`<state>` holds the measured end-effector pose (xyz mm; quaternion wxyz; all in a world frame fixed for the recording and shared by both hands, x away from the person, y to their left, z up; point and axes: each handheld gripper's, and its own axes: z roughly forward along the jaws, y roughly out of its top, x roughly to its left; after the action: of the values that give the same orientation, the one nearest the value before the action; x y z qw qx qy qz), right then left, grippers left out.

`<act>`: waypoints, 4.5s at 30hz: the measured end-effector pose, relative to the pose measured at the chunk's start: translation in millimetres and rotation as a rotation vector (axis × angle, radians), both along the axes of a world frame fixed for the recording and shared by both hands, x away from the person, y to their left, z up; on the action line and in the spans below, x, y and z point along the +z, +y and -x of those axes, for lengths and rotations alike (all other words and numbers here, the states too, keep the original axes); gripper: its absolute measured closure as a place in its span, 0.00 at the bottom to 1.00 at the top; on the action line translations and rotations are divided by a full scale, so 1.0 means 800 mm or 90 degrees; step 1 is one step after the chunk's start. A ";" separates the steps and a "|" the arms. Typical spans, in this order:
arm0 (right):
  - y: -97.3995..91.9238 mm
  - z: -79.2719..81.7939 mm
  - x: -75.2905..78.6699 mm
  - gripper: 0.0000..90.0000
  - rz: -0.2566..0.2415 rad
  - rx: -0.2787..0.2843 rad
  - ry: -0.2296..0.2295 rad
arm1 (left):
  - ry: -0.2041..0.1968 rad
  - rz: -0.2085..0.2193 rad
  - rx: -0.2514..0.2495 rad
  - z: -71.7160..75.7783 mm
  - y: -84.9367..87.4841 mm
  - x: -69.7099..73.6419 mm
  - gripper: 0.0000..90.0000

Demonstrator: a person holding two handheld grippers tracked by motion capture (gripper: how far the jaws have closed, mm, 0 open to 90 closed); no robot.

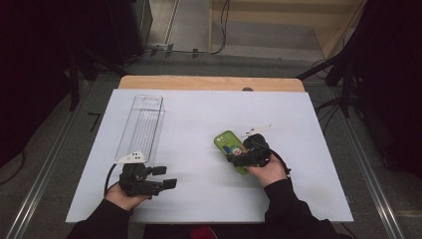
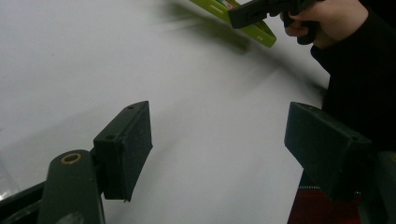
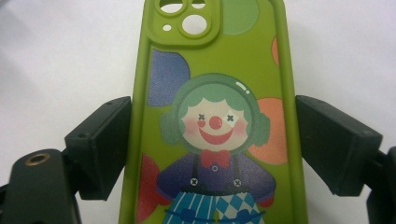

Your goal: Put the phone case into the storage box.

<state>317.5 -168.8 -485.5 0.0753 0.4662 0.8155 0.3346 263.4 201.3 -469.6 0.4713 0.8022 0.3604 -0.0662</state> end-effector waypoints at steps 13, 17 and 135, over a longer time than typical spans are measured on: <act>0.001 0.007 0.011 0.16 -0.026 0.007 -0.005 | 0.019 -0.012 0.022 -0.016 -0.035 0.022 0.21; 0.002 0.007 0.014 0.16 -0.042 0.002 0.004 | 0.023 -0.021 0.028 -0.022 -0.041 0.029 0.19; 0.062 0.034 -0.016 0.15 -0.279 -0.179 -0.116 | 0.109 0.034 0.168 -0.146 -0.162 0.052 0.85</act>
<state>290.5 -119.4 -498.5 0.0912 0.5481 0.6407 0.5299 380.1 71.5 -428.2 0.4648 0.7263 0.4999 -0.0811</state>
